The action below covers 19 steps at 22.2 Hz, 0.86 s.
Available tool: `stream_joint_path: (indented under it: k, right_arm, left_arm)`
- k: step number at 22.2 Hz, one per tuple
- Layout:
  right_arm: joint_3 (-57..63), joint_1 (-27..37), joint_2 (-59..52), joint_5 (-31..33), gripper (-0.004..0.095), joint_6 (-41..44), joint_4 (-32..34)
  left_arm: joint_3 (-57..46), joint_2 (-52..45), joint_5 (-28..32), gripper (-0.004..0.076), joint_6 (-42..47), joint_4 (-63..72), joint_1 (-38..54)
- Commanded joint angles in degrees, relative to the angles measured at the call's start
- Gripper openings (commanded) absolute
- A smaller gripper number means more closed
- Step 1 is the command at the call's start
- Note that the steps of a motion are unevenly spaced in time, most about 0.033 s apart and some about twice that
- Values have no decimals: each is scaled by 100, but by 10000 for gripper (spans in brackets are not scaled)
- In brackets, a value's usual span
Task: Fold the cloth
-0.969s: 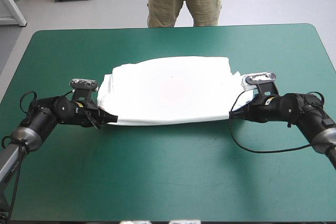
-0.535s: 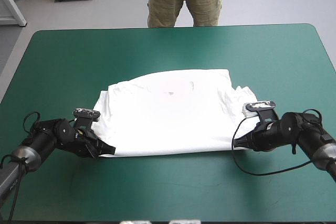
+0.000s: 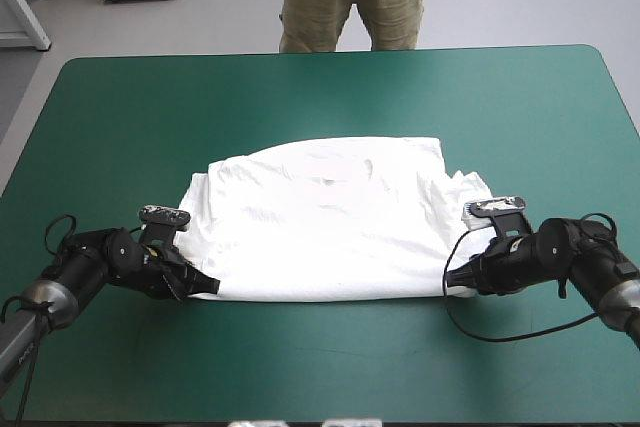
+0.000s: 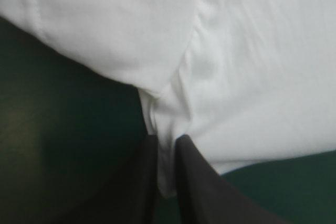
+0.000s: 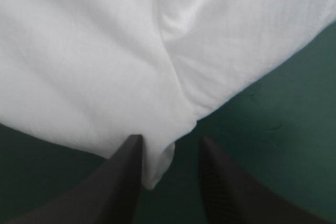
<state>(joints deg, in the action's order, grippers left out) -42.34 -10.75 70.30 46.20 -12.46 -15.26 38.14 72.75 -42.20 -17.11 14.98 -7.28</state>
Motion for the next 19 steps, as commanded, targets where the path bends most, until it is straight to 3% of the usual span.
stream_joint_path:
  k: [1,4,5,10,19]
  right_arm:
    - [-137,35,-351,-85,552,-66,-3]
    - [-398,35,-881,-35,557,102,269]
    - [-598,35,-1068,-11,554,289,450]
    - [-1791,46,-1010,144,554,1594,2199]
    - [-2131,417,1191,-534,484,1415,2073]
  left_arm:
    - [121,-183,-19,293,-30,89,-12]
    - [135,-412,-43,501,-20,126,-12]
    - [183,-556,-22,520,-7,176,-12]
    - [1005,-753,349,514,151,696,-12]
    - [1451,-650,262,514,140,860,-12]
